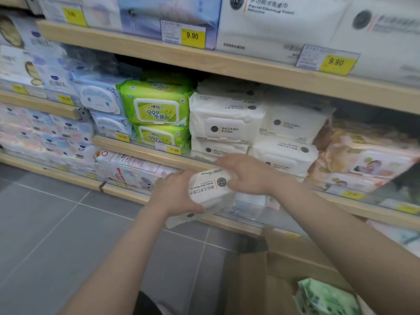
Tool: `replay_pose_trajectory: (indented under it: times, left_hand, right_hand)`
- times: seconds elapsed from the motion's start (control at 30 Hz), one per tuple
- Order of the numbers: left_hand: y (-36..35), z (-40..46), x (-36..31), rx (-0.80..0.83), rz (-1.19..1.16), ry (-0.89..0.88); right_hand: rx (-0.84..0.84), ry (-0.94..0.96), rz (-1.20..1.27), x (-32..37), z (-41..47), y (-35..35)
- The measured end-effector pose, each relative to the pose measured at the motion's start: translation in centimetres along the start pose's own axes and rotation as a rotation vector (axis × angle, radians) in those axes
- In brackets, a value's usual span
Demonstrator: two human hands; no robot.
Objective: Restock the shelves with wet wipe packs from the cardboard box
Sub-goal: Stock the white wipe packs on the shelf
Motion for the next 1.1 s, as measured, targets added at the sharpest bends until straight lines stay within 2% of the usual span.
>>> replay_pose_trajectory:
  times: [0.07,0.17,0.27,0.33,0.4,0.47,0.5,0.57,0.63,0.73,0.97,1.1]
  left_hand:
    - [-0.2,0.1,-1.1,0.034,-0.071,-0.030]
    - [-1.3,-0.1,-3.3,0.127,-0.168,-0.090]
    - [-2.8,-0.2,-5.7,0.195,-0.127,-0.154]
    - [-2.6,0.0,-7.1,0.128,-0.090,-0.182]
    - [-1.0,0.3,-8.3,-0.070,-0.149,-0.198]
    - [0.4,0.7,-8.8,-0.238,-0.404,-0.160]
    - [0.6,1.0,-8.8,-0.253,-0.588,-0.120]
    - [0.0,1.5,-10.0,-0.134,-0.910,-0.035]
    - [-0.8,1.9,-11.8,-0.032,-1.068,0.011]
    - [-1.1,1.9,-14.3,-0.069,-1.193,0.021]
    - [-2.5,1.6,-16.7,-0.073,-1.133,-0.015]
    - [-0.8,1.9,-16.1,-0.089,-1.025,-0.142]
  right_hand:
    - [0.106,-0.047,0.068,0.2,-1.4,-2.0]
    - [0.107,-0.100,-0.054,-0.1,-3.2,-3.0]
    - [0.102,-0.165,-0.107,-0.8,-5.6,-2.4]
    - [0.055,-0.225,-0.078,-1.6,-7.6,-1.4]
    - [-0.007,-0.321,0.000,-3.2,-9.6,0.2]
    - [-0.058,-0.416,0.120,-5.2,-11.6,1.8]
    - [-0.080,-0.446,0.179,-6.1,-12.6,2.5]
    - [-0.113,-0.485,0.275,-7.3,-14.1,3.4]
    - [-0.115,-0.517,0.329,-8.1,-15.2,3.8]
    - [-0.091,-0.547,0.310,-8.7,-16.6,3.7]
    - [-0.046,-0.399,0.155,-6.5,-16.0,1.3]
    - [-0.147,-0.342,0.041,-6.8,-14.7,2.5]
Point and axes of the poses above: each hand's wrist, its own z-axis towards the middle knuckle, its own y-axis out of the back of the hand, x = y × z, the point moved 5 cm from there along z, towards the middle knuckle, and after that the axes turned 4 degrees about -y, right-handed, at the moved point
